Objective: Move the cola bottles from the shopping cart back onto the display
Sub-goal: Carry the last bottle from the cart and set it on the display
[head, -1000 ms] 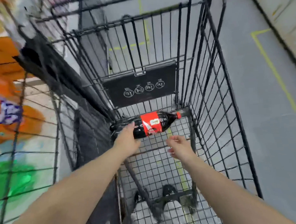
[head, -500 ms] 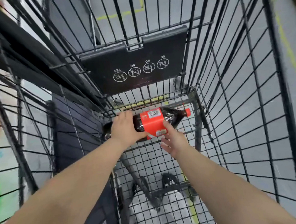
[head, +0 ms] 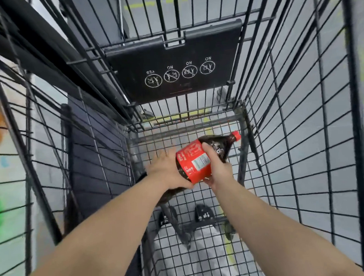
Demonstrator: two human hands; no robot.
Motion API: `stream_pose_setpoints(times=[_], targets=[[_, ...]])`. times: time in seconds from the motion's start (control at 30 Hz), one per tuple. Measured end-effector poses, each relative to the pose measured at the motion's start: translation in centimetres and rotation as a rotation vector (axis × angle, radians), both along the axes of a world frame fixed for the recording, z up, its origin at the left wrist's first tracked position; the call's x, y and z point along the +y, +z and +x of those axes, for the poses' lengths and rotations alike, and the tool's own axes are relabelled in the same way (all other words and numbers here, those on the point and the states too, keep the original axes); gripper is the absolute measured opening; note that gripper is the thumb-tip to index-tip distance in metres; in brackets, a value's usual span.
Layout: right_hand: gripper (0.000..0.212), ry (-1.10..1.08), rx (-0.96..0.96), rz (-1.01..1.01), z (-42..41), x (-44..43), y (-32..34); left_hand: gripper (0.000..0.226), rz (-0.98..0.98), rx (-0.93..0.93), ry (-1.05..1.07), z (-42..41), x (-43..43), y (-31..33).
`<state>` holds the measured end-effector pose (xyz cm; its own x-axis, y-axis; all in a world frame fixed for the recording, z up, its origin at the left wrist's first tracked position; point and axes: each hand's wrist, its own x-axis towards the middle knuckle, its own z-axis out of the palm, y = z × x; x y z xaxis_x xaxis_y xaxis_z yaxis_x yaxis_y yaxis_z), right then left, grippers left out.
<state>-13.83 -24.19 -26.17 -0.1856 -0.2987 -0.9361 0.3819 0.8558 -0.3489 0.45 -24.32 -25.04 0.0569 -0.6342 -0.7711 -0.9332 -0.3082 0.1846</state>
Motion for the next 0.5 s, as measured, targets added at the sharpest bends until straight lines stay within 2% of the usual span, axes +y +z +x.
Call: stream_pose_setpoints(times=[0.1, 0.2, 0.3, 0.37, 0.5], targets=[[0.07, 0.188, 0.144, -0.223, -0.4, 0.9, 3.8, 0.121, -0.019, 0.131, 0.217, -0.8, 3.1, 2.0], [0.084, 0.559, 0.344, -0.428, -0.3, 2.2, 8.5, 0.117, -0.125, 0.191, 0.481, -2.3, 6.3, 5.0], [0.091, 0.88, 0.448, -0.593, -0.4, 3.8, 13.9, 0.109, -0.27, 0.271, 0.75, -3.9, 9.1, 8.5], [0.095, 0.975, 0.466, -0.7, -0.7, 4.9, 17.6, 0.1, -0.384, 0.346, 0.853, -4.3, 10.6, 10.9], [0.09, 1.009, 0.488, -0.847, -1.3, 7.8, 23.6, 0.096, -0.522, 0.352, 0.876, -4.6, 13.7, 16.3]])
